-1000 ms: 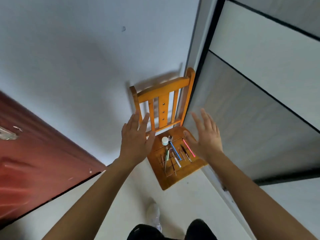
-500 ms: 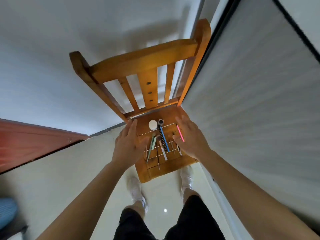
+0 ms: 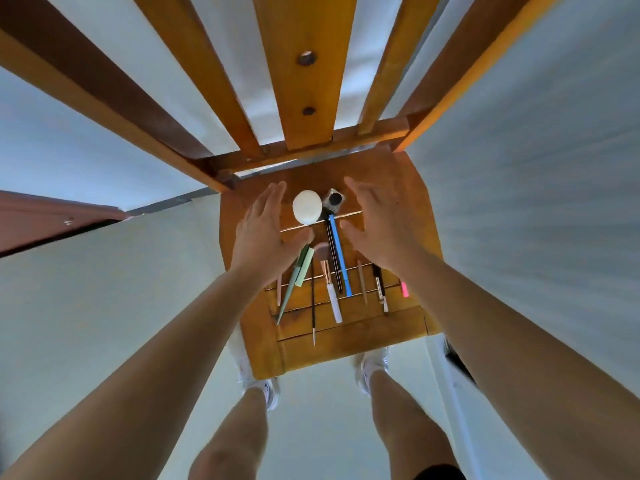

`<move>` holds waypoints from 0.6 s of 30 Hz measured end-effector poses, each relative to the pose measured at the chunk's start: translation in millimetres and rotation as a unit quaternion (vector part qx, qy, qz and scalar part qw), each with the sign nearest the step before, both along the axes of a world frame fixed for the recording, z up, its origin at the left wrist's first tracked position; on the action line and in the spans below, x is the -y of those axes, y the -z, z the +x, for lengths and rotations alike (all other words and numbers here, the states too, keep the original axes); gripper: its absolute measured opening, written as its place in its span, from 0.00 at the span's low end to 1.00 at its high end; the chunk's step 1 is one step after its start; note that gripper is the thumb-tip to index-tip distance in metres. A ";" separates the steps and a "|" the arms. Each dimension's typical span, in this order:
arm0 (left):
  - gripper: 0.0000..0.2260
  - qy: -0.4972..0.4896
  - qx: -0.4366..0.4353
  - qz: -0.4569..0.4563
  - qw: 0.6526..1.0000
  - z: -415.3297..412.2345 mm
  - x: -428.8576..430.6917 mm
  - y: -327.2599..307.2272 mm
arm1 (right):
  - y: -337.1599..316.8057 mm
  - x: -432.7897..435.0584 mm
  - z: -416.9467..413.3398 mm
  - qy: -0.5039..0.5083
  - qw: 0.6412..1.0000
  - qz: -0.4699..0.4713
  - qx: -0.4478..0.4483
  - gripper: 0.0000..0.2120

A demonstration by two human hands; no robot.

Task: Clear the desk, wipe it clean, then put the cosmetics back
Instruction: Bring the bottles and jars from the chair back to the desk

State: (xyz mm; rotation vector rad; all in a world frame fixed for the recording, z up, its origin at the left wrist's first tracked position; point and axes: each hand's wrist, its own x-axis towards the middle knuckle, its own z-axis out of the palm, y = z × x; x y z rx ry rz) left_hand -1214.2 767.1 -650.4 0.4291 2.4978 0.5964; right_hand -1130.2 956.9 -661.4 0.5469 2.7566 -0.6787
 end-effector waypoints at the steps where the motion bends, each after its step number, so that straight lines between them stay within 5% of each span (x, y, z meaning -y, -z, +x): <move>1: 0.38 0.001 0.000 -0.005 1.000 -2.5 -1.5 11.2 | 9.1 -1.1 -3.6 -0.003 1.000 0.004 -0.006 0.33; 9: 0.29 -0.059 -0.086 0.006 0.995 7.7 -16.4 44.7 | 37.9 5.7 -11.9 -0.003 1.000 -0.018 -0.013 0.26; 18: 0.29 -0.137 -0.096 0.091 0.982 36.9 16.4 -32.6 | -17.4 18.6 36.8 0.072 0.993 -0.085 -0.045 0.18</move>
